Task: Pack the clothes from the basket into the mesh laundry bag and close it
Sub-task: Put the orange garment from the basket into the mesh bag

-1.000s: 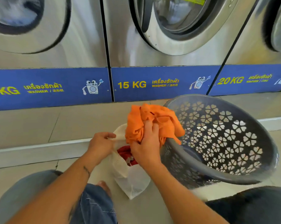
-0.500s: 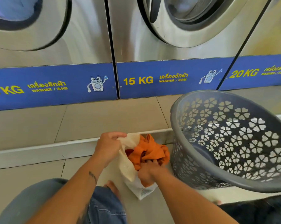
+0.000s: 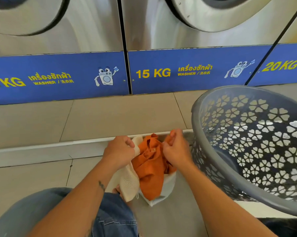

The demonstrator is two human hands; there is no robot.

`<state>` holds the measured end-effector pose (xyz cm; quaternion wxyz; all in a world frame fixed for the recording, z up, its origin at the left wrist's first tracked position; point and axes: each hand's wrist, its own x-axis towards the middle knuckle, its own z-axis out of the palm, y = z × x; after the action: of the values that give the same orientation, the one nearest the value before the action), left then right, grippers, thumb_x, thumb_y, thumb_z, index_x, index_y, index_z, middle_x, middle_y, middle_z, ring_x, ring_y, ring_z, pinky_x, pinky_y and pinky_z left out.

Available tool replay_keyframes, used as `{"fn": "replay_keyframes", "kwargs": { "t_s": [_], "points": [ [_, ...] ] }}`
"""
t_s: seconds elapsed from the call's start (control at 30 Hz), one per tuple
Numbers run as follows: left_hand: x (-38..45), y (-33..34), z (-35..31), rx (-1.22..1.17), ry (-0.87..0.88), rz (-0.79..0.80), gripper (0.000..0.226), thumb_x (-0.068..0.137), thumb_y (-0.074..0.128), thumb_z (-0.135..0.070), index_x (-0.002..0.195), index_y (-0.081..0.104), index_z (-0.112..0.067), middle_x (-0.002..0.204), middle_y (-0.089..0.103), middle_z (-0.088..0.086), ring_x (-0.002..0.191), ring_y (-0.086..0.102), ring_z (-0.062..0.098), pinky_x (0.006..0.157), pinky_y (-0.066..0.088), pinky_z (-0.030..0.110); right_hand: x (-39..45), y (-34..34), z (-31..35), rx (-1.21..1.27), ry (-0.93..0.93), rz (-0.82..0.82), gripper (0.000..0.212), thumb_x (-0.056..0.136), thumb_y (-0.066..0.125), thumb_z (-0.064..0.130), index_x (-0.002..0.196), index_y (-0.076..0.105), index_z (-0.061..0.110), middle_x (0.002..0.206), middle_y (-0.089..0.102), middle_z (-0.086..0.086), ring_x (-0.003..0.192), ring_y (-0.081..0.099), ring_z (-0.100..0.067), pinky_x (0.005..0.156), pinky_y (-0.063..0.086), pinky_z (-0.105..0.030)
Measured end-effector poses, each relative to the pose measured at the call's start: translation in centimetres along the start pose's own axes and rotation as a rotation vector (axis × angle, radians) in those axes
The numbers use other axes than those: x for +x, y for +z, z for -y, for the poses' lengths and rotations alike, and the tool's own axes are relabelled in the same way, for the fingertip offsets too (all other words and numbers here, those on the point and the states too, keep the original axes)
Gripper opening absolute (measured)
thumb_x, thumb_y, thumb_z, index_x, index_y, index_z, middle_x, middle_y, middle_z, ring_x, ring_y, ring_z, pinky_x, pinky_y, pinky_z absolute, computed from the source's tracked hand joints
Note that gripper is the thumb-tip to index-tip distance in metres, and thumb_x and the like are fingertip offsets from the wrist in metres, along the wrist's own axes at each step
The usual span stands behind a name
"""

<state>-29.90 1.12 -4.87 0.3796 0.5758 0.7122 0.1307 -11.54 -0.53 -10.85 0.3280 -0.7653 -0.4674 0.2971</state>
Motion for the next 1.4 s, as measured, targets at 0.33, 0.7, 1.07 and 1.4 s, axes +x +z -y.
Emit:
{"fn": "replay_keyframes", "kwargs": {
  "t_s": [0.33, 0.7, 1.07, 1.4],
  "points": [
    [2.0, 0.6, -0.6, 0.048, 0.014, 0.029, 0.027, 0.082, 0.056, -0.004, 0.091, 0.065, -0.028, 0.09, 0.053, -0.009, 0.089, 0.056, 0.02, 0.073, 0.051, 0.032, 4.8, 3.0, -4.4, 0.245, 0.599, 0.416, 0.027, 0.073, 0.065, 0.034, 0.088, 0.077, 0.015, 0.084, 0.078, -0.011, 0.083, 0.073, -0.029, 0.084, 0.061, -0.048],
    [2.4, 0.3, 0.1, -0.392, -0.039, -0.159, 0.044, 0.073, 0.04, 0.005, 0.088, 0.069, -0.025, 0.104, 0.07, 0.002, 0.081, 0.066, 0.022, 0.07, 0.058, 0.038, -2.1, 1.0, 0.0, 0.271, -0.227, 0.415, 0.027, 0.064, 0.057, -0.003, 0.075, 0.074, 0.014, 0.085, 0.064, 0.007, 0.081, 0.061, -0.01, 0.074, 0.051, -0.024],
    [1.1, -0.1, 0.6, -0.326, 0.082, -0.066, 0.05, 0.075, 0.036, 0.013, 0.089, 0.071, -0.02, 0.111, 0.067, -0.001, 0.084, 0.06, 0.01, 0.062, 0.043, 0.024, -3.7, 5.2, -0.4, -0.178, 0.063, 0.733, 0.024, 0.063, 0.05, 0.023, 0.083, 0.059, 0.032, 0.099, 0.064, -0.005, 0.094, 0.06, -0.033, 0.094, 0.052, -0.047],
    [2.2, 0.4, 0.3, -0.301, 0.063, -0.117, 0.049, 0.076, 0.035, 0.009, 0.086, 0.068, -0.025, 0.121, 0.067, 0.0, 0.047, 0.044, 0.01, 0.044, 0.031, 0.022, -4.9, 3.2, -2.8, -0.341, -0.196, 0.225, 0.077, 0.068, 0.067, 0.041, 0.135, 0.03, 0.042, 0.153, 0.015, -0.004, 0.143, 0.017, -0.032, 0.115, 0.031, -0.05]
  ]
}}
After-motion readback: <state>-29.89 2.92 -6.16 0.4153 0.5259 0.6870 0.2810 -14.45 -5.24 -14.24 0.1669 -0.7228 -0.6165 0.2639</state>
